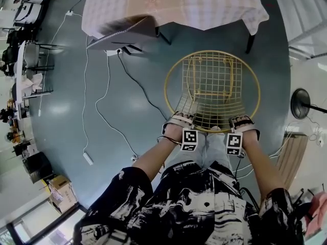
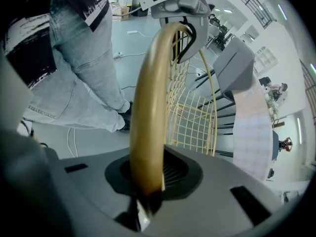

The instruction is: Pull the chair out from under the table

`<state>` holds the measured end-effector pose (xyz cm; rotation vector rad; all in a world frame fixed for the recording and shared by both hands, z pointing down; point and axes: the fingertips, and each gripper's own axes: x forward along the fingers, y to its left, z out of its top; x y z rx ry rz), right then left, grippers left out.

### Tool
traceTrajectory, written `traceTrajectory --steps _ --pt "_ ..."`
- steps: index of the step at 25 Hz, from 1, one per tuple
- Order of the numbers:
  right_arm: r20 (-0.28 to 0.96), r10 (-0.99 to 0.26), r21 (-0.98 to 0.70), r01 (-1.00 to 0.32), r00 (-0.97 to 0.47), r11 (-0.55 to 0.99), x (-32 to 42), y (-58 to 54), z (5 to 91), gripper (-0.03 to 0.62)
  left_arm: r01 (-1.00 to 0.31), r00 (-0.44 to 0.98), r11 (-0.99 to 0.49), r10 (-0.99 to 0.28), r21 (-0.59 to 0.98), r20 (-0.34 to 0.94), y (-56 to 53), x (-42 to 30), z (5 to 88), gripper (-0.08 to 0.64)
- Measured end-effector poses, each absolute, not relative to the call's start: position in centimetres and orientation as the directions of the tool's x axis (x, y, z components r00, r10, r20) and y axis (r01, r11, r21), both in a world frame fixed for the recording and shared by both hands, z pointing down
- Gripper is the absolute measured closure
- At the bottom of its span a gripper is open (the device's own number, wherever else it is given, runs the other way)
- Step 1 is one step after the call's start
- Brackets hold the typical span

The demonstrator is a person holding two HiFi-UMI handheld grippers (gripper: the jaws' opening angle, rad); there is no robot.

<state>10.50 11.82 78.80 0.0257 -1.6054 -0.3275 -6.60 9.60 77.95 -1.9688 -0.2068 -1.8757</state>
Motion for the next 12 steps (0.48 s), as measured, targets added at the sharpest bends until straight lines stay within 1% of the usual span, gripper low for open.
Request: traceTrajectory --steps 1,2,3,4,6,8,10,12 --pt "0.977 -0.200 0.211 0.179 -0.074 0.961 10.5 12.2 79.0 0.492 0.374 0.101 -0.906 -0.173 -0.198 0.980 9.6 -6.5 77.9 0.552" --pt "0.980 -0.185 0.196 0.176 -0.078 0.965 10.4 12.6 79.2 0.368 0.368 0.120 -0.906 -0.176 -0.208 0.977 9.6 -6.5 77.8 0.552" --pt "0.981 -0.176 0.188 0.173 -0.083 0.967 10.5 12.9 79.2 0.326 0.364 0.137 -0.906 -0.178 -0.216 0.974 9.5 -6.5 77.6 0.552" --pt "0.980 -0.177 0.190 0.171 -0.092 0.967 10.5 13.1 79.0 0.313 0.359 0.152 -0.906 -0.178 -0.222 0.972 9.5 -6.6 77.2 0.552" --pt "0.974 -0.195 0.213 0.167 -0.118 0.963 10.8 13.7 77.8 0.313 0.344 0.178 -0.909 -0.181 -0.234 0.967 9.4 -6.9 76.3 0.545" --pt "0.963 -0.228 0.248 0.149 -0.141 0.957 11.5 14.1 76.0 0.313 0.319 0.199 -0.913 -0.198 -0.255 0.960 9.3 -7.6 75.3 0.503" --pt "0.953 -0.260 0.278 0.111 -0.154 0.954 12.7 14.6 74.0 0.313 0.295 0.217 -0.912 -0.227 -0.285 0.950 9.1 -8.8 74.2 0.491" --pt "0.943 -0.289 0.302 0.057 -0.167 0.952 13.8 15.2 71.3 0.313 0.268 0.222 -0.914 -0.250 -0.306 0.942 9.2 -10.6 72.6 0.456"
